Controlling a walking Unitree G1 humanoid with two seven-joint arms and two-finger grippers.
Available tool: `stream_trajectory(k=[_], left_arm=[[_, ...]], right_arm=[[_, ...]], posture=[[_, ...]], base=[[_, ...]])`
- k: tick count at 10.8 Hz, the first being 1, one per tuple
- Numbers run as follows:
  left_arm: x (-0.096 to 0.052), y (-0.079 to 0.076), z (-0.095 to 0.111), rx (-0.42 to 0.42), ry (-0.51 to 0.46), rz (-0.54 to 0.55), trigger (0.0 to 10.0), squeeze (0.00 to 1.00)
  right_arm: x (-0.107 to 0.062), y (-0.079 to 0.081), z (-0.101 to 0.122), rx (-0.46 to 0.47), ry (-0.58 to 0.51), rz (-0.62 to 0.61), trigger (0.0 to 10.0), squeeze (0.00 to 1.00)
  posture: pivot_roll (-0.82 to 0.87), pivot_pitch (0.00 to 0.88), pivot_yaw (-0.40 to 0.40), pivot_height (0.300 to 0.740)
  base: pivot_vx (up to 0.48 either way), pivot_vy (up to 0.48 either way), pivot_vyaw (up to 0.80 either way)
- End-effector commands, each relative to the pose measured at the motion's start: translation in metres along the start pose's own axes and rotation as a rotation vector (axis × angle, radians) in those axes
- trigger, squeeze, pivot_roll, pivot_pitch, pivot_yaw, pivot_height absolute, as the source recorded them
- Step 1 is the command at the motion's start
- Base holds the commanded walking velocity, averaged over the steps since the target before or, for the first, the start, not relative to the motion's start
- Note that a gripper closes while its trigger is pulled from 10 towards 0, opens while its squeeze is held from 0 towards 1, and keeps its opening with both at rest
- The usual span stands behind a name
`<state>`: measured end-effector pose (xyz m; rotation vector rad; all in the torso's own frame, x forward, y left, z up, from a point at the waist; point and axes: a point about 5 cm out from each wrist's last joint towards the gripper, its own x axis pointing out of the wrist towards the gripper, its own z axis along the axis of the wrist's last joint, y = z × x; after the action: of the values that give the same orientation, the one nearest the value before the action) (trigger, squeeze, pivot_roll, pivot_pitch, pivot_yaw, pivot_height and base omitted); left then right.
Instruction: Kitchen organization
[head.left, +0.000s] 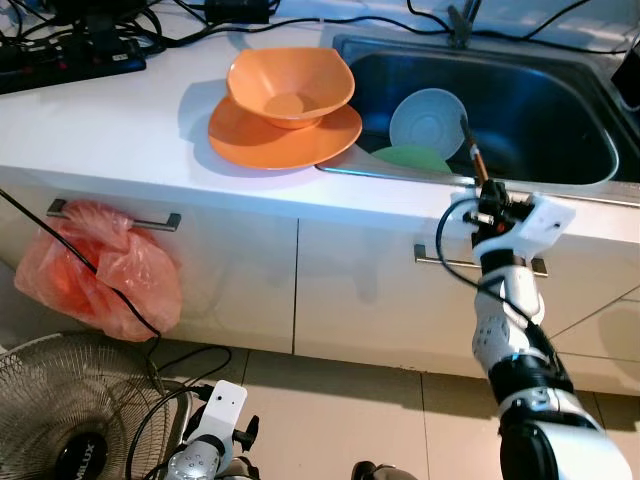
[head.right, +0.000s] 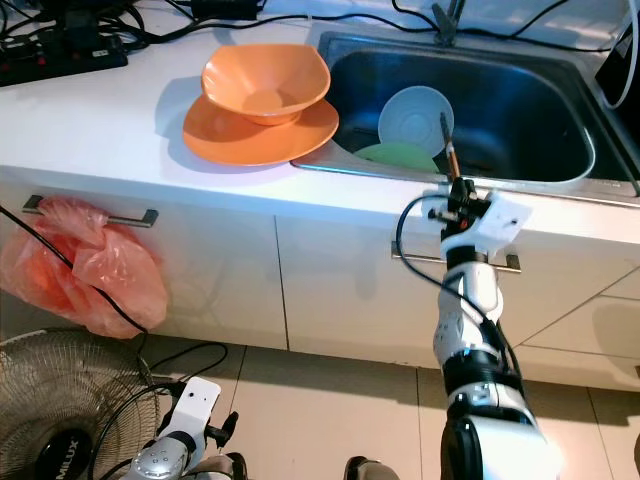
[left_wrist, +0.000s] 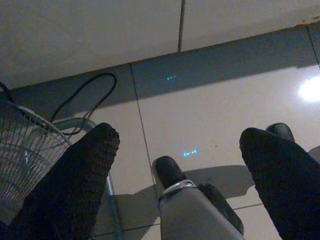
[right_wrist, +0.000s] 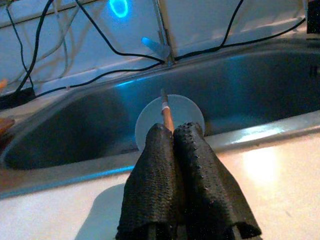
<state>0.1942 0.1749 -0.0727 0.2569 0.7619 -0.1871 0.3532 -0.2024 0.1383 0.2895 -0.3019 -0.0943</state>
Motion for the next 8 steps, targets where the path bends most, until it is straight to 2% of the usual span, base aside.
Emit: stream_trajectory(k=[1, 8], left_arm=[[-0.002, -0.001, -0.006, 0.008, 0.024, 0.001, 10.0, 0.00], [-0.002, -0.005, -0.007, 0.009, 0.025, -0.010, 10.0, 0.00]], right_arm=[[0.003, -0.005, 0.007, 0.004, -0.016, -0.022, 10.0, 0.00], [0.017, 0.004, 0.032, 0.012, -0.105, 0.005, 10.0, 0.00]], posture=[[0.10, 0.168, -0.027, 0.740], [0.09, 0.159, -0.031, 0.740]], base=[[0.000, 0.000, 0.00], [0.000, 0.000, 0.00]])
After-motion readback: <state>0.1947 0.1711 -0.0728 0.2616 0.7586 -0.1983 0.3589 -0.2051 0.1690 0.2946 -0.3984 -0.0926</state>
